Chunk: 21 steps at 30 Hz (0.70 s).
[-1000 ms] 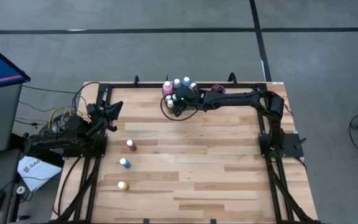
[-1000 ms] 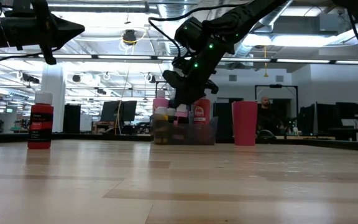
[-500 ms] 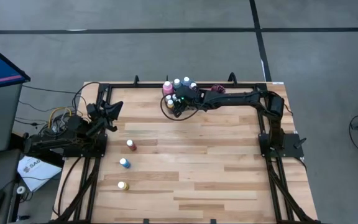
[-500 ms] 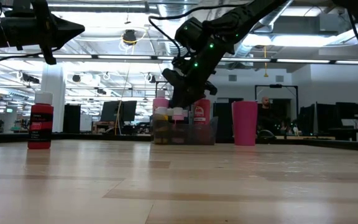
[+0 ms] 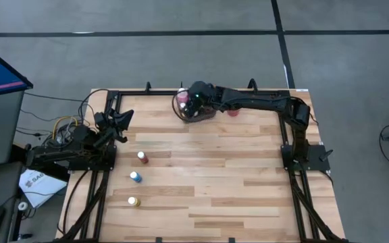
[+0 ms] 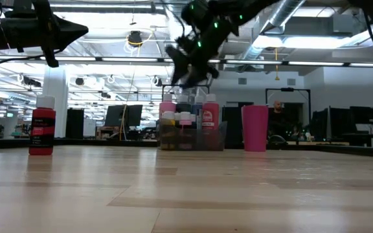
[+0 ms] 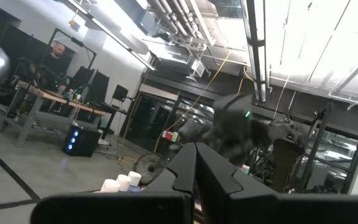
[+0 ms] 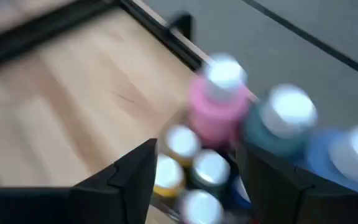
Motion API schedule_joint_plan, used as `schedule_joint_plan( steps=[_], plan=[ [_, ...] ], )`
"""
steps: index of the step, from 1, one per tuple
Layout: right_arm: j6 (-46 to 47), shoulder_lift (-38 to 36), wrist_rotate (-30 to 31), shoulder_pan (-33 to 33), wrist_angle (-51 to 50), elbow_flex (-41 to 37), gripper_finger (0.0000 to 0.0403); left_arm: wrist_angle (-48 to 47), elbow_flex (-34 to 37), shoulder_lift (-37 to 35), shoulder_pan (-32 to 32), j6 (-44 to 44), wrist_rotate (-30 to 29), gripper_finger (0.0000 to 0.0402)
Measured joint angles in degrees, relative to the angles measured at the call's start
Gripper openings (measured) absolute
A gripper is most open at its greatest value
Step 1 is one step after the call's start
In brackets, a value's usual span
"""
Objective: Pick & Place Paint Supplies
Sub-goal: Put the red paint bottle into the gray bin
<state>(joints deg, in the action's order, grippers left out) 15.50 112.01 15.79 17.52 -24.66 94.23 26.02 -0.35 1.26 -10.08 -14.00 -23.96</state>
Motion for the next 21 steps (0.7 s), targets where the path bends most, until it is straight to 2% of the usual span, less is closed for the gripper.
schedule_joint_plan(
  steps=[7,13,17,21],
  plan=[
    [-6.7,-0.1,-11.2,-6.3,4.2,7.1,0.022,0.0,0.0,0.0,0.0,0.0,0.0,0.0002],
    [-13.4,2.7,-11.7,-13.9,14.3,5.9,0.022,0.0,0.0,0.0,0.0,0.0,0.0,0.0002],
    [-14.2,8.6,-11.9,-16.1,24.5,5.9,0.0219,0.0,0.0,0.0,0.0,0.0,0.0,0.0002],
    [-14.1,14.8,-13.6,-17.2,30.5,9.8,0.0219,0.0,0.0,0.0,0.0,0.0,0.0,0.0002]
  ],
)
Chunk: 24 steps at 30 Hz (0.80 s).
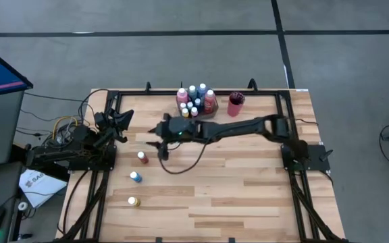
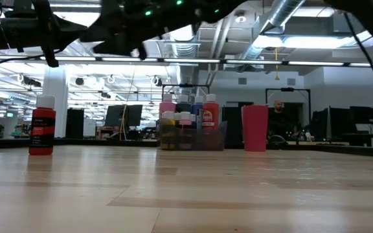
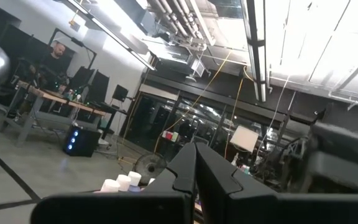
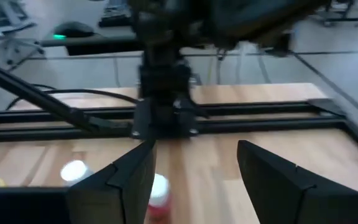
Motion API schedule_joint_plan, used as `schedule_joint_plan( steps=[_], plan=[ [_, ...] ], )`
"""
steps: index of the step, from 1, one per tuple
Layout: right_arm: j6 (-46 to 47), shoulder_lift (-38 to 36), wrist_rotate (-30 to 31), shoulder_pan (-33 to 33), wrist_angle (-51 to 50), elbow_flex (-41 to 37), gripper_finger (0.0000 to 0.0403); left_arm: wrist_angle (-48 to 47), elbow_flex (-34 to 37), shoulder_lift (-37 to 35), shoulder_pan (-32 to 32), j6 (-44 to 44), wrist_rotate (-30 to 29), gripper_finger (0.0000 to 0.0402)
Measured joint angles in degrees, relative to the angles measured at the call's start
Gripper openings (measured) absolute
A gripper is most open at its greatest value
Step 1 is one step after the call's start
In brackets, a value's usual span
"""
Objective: Pick & Place Paint Supplies
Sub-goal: Put the red paint bottle into the gray bin
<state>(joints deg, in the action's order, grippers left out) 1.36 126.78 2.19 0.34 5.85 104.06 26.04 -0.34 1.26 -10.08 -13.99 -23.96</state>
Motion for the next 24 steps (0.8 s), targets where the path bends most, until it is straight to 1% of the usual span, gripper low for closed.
schedule_joint_plan(
  steps=[5,9,14,15,19,24],
  plan=[
    [0.0,8.1,-3.5,-0.6,-0.1,8.3,0.0219,0.0,0.0,0.0,0.0,0.0,0.0,0.0002],
    [0.1,13.7,-5.2,-0.6,-0.1,15.2,0.0219,0.0,0.0,0.0,0.0,0.0,0.0,0.0002],
    [0.2,19.0,-6.9,-0.5,-5.5,21.9,0.0219,0.0,0.0,0.0,0.0,0.0,0.0,0.0002],
    [0.2,19.4,-6.9,-0.5,-7.4,22.5,0.0218,0.0,0.0,0.0,0.0,0.0,0.0,0.0002],
    [0.2,20.7,-7.1,-0.6,-9.5,23.7,0.0216,0.0,0.0,0.0,0.0,0.0,0.0,0.0002],
    [0.2,20.7,-7.1,-0.5,-10.2,23.7,0.0216,0.0,0.0,0.0,0.0,0.0,0.0,0.0002]
  ],
)
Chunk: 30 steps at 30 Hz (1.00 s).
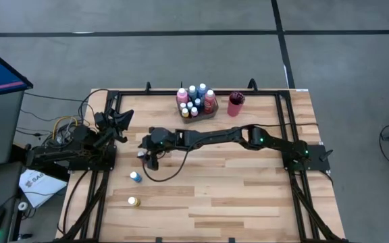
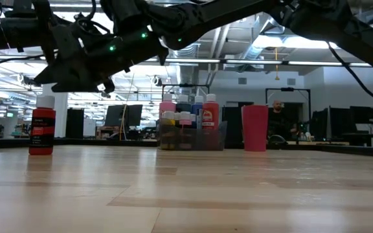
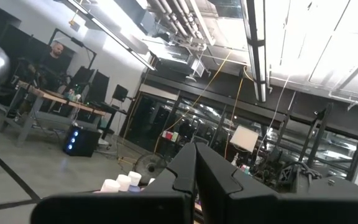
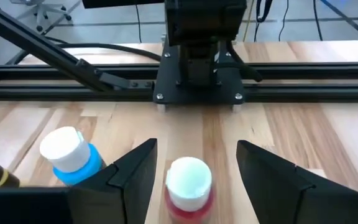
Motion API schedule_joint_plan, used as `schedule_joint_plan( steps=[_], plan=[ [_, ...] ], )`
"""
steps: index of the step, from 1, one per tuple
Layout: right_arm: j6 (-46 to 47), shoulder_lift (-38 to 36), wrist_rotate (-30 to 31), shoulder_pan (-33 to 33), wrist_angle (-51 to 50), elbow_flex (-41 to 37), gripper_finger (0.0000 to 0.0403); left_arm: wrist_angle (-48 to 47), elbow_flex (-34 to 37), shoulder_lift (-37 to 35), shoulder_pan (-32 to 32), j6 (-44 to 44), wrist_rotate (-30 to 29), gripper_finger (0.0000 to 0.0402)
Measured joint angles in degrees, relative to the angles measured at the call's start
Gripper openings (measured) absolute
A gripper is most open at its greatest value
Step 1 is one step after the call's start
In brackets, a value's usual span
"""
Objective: Pick & Place Paint Supplies
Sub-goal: Put the red paint bottle into the gray bin
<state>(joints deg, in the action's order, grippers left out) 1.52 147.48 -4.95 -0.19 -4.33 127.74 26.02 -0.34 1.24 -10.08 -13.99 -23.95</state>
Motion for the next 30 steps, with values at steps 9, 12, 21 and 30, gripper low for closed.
schedule_joint_plan(
  steps=[9,12,21,30],
  plan=[
    [0.0,0.0,-0.1,0.2,0.5,-2.3,0.0216,0.0,0.0,0.0,0.0,0.0,0.0,0.0002],
    [-0.4,0.0,-0.1,0.2,1.6,-2.7,0.0216,0.0,0.0,0.0,0.0,0.0,0.0,0.0002],
    [0.5,1.8,-2.0,0.7,5.7,-2.6,0.0216,0.0,0.0,0.0,0.0,0.0,0.0,0.0002],
    [3.1,3.3,-2.1,1.1,6.2,-2.7,0.0211,0.0,0.0,0.0,0.0,0.0,0.0,0.0002]
  ],
)
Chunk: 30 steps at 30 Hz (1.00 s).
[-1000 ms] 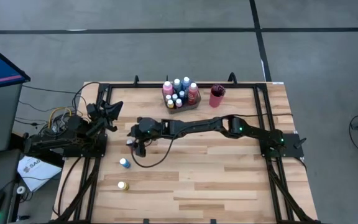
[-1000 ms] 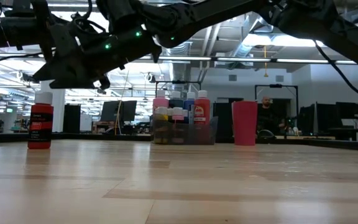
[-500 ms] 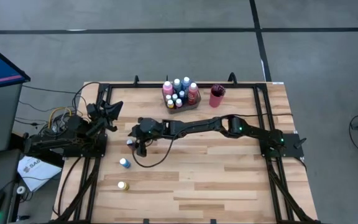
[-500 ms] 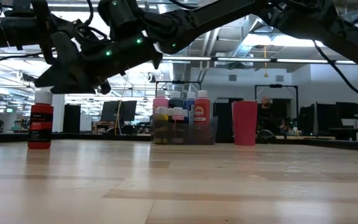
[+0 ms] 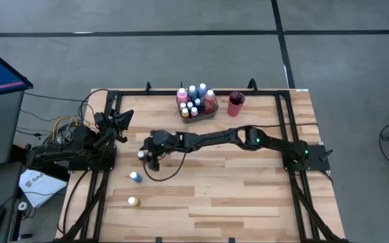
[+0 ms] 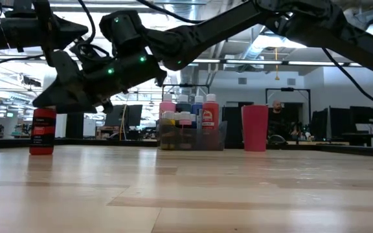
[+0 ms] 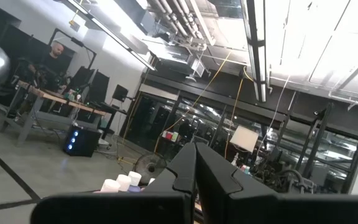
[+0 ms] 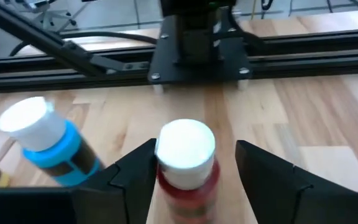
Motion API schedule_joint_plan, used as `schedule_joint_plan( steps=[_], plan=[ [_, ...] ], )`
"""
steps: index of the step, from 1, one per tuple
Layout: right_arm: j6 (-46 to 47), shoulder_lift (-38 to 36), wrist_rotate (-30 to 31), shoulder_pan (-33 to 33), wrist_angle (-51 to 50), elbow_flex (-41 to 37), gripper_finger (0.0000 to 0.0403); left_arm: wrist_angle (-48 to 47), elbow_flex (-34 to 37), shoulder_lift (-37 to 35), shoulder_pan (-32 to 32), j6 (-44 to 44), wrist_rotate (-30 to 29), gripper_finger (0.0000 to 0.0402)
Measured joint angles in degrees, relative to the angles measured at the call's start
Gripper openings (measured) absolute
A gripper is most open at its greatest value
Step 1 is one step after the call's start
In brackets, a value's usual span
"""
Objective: Pick & Place Paint Supplies
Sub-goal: Put the red paint bottle into the gray bin
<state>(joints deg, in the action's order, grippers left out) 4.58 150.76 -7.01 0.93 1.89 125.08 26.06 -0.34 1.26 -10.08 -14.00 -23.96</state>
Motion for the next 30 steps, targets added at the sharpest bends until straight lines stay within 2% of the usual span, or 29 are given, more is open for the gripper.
schedule_joint_plan(
  steps=[4,11,17,21,24,30],
  plan=[
    [-0.4,0.0,0.2,0.2,0.1,0.0,0.0184,0.0,0.0,0.0,0.0,0.0,0.0,0.0002],
    [-0.5,0.0,-0.4,0.0,0.1,0.0,0.0106,0.0,0.0,0.0,0.0,0.0,0.0,0.0002],
    [1.1,-0.3,-0.9,-0.1,-0.3,0.0,0.0104,0.0,0.0,0.0,0.0,0.0,0.0,0.0002],
    [3.0,-2.8,-3.5,0.5,-3.4,-0.1,0.0104,0.0,0.0,0.0,0.0,0.0,0.0,0.0002],
    [1.7,-7.1,-5.1,1.4,-8.2,-0.1,0.0104,0.0,0.0,0.0,0.0,0.0,0.0,0.0002],
    [-8.5,-18.3,-5.4,3.7,-23.0,0.1,0.0104,0.0,0.0,0.0,0.0,0.0,0.0,0.0002]
  ],
)
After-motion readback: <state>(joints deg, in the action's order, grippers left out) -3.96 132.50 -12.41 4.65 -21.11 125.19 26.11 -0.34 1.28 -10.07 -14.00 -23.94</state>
